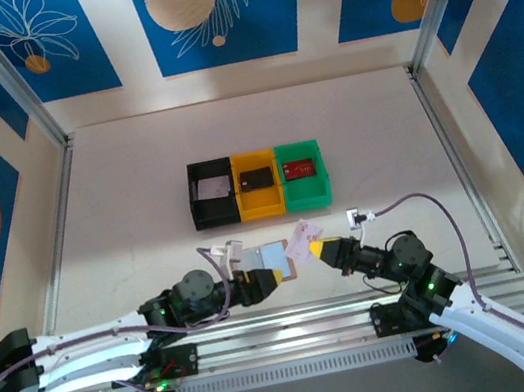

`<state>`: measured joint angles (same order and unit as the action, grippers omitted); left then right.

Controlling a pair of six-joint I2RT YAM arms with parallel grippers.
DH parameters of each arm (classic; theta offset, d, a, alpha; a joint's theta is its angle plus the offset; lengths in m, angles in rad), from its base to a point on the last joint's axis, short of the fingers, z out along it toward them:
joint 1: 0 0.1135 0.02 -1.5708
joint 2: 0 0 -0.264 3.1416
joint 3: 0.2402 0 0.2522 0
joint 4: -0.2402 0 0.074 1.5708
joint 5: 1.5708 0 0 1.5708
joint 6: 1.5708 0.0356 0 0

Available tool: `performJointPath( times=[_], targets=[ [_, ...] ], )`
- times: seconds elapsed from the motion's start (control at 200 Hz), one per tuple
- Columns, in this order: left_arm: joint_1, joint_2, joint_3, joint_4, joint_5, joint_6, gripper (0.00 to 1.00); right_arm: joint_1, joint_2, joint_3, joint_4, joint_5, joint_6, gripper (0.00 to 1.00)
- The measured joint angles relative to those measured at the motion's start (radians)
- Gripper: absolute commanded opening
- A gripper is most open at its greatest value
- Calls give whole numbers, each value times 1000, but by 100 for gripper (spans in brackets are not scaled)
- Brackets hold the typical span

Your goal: Take the credit cards out of the card holder

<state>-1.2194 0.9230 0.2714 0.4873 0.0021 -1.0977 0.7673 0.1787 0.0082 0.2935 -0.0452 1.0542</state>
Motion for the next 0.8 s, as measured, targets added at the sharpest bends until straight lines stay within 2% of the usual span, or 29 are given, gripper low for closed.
performJointPath(
  times=[0.305, 0.55, 0.65, 0.8],
  targets=[
    [-55, 293, 82, 211, -48, 4, 66, 47, 0, 0, 34, 129, 120, 0],
    [-55, 348, 114, 345, -105, 8, 65, 73, 0, 0, 34, 161, 145, 0],
    [-56, 354, 122, 391, -128, 11, 62, 80, 0, 0, 34, 174, 146, 0],
    [-55, 392, 124, 465, -154, 11, 50, 85, 0, 0, 35, 180, 151, 0]
  ],
)
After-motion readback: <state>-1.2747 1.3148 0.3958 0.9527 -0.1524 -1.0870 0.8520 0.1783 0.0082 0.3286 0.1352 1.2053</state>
